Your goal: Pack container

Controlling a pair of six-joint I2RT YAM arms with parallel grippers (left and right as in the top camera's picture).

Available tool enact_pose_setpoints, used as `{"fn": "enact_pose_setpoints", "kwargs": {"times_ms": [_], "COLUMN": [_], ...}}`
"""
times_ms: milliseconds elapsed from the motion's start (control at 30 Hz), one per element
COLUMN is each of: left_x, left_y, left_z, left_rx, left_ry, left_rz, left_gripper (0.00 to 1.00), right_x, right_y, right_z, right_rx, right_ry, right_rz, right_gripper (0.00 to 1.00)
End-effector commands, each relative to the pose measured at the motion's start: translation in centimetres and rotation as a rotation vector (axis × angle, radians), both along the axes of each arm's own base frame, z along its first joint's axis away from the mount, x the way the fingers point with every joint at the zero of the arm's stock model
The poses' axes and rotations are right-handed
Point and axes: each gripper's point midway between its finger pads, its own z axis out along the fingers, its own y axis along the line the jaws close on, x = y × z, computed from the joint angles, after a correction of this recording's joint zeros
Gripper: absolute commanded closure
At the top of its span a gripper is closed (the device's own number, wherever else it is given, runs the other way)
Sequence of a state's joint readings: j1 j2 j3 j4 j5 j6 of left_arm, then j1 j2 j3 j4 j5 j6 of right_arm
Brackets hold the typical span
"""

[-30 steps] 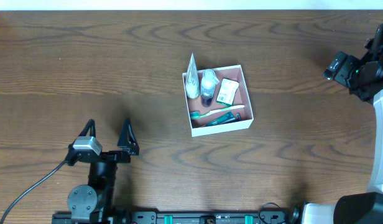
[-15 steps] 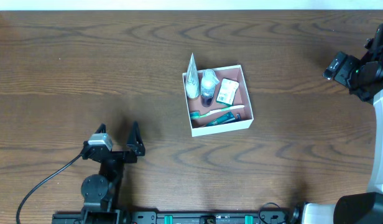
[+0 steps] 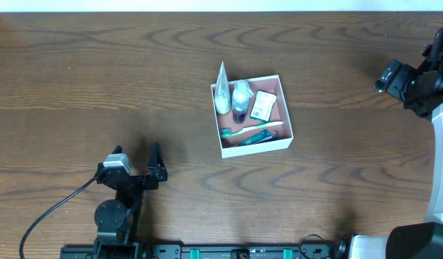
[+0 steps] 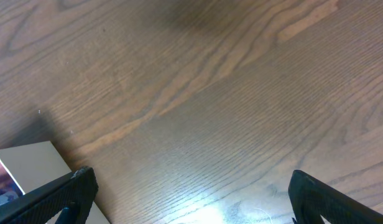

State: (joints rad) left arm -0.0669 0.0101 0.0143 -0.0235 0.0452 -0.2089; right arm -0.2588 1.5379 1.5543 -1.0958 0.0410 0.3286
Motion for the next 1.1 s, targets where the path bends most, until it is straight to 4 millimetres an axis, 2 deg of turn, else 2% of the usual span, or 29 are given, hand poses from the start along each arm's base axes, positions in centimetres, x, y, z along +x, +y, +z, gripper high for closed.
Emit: {"fn": "enact_pose_setpoints", "kwargs": {"times_ms": [0, 933, 1067], "left_x": [-0.1, -0.1, -0.1], "left_y": [0.7, 0.7, 0.7], "left_z": [-1.5, -1.5, -1.5], "left_rx": [0.021, 0.021, 0.021], "left_ry": [0.052, 0.052, 0.052], "left_rz": [0.037, 0.037, 0.037], "left_gripper": [0.02, 0.02, 0.02], "right_x": [0.0, 0.0, -0.4], "right_y": [-0.3, -0.3, 0.4], "right_z": [0.0, 0.0, 1.5], "right_rx": [-0.008, -0.008, -0.019], "right_ry": [0.004, 0.004, -0.038], "right_rz": [0.002, 0.003, 0.018], "right_gripper": [0.01, 0.01, 0.01]}}
